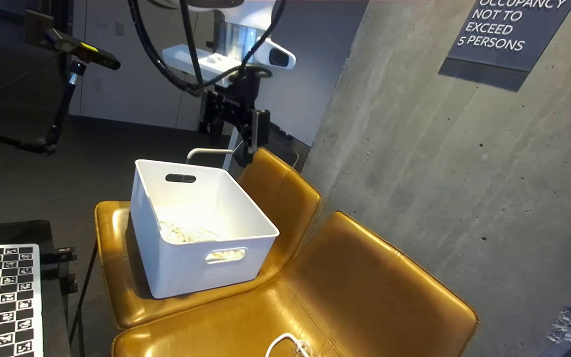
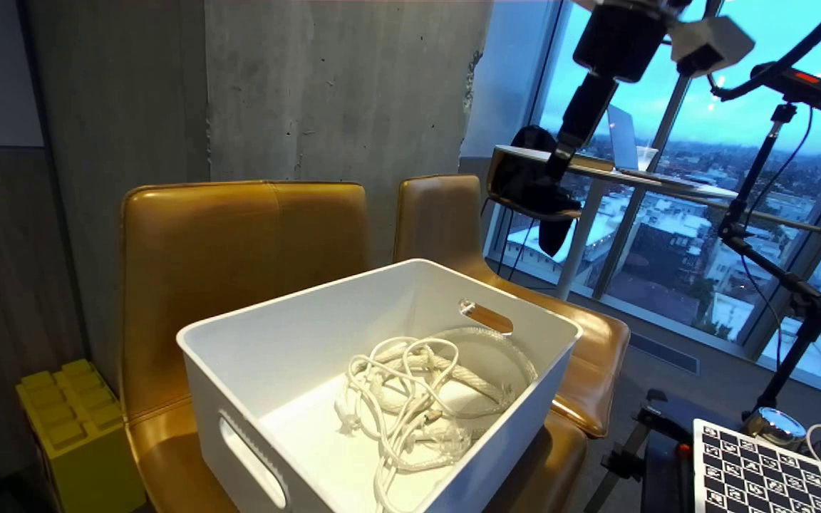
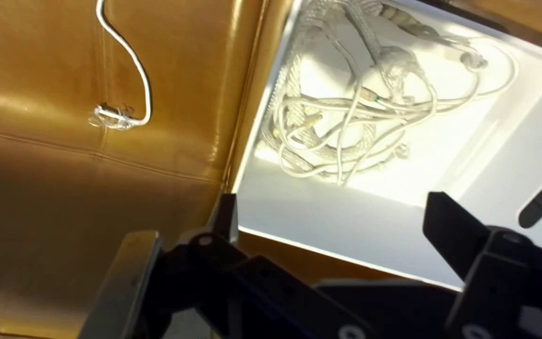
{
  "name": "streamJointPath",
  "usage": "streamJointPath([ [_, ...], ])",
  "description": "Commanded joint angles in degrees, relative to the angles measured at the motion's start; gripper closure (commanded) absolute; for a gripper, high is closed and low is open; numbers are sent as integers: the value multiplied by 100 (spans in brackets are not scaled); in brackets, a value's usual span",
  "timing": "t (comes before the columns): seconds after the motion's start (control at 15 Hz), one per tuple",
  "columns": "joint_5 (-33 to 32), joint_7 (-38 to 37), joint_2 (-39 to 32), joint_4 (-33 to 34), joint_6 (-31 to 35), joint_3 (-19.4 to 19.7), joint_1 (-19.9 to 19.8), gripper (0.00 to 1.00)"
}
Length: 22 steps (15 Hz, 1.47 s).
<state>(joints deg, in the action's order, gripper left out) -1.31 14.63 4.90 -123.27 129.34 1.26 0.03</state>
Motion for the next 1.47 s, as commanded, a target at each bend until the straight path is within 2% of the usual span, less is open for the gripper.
streamJointPath([
  [0.0,152,709,-481,-54,367,338,-278,0],
  [0.4,195,1152,-1678,463,764,487,-727,0],
  [1.07,-319,930,-3763,1898,1053,464,-1126,0],
  [1.4,-374,893,-4364,2455,958,448,-1284,0],
])
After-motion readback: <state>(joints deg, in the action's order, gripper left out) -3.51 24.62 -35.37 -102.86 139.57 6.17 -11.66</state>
